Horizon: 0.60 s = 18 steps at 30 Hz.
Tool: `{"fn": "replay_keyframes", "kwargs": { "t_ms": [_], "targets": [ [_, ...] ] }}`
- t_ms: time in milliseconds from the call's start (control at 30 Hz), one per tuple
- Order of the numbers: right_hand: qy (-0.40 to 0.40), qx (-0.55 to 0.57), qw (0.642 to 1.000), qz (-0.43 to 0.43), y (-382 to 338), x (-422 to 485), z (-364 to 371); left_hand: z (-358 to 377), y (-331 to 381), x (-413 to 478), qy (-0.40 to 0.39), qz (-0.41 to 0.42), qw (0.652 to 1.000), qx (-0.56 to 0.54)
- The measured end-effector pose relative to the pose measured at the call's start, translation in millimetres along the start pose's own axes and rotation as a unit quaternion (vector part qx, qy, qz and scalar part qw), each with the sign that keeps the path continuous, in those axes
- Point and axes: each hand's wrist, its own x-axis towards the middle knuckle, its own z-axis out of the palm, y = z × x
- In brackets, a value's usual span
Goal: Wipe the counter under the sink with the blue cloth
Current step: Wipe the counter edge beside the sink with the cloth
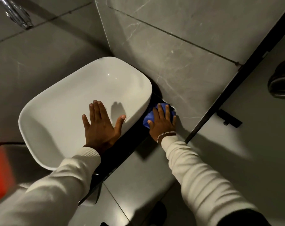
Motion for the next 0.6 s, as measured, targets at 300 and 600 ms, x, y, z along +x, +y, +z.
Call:
{"fn": "replay_keyframes", "kwargs": {
  "t_ms": [300,600],
  "targets": [
    [-0.019,-0.032,0.999,-0.035,-20,-14,4,-3,3,1,0.024,0.026,0.999,0.020],
    [-0.058,-0.121,0.990,0.035,-13,15,-18,-8,8,-1,0.031,0.015,0.999,0.006]
  ]
}}
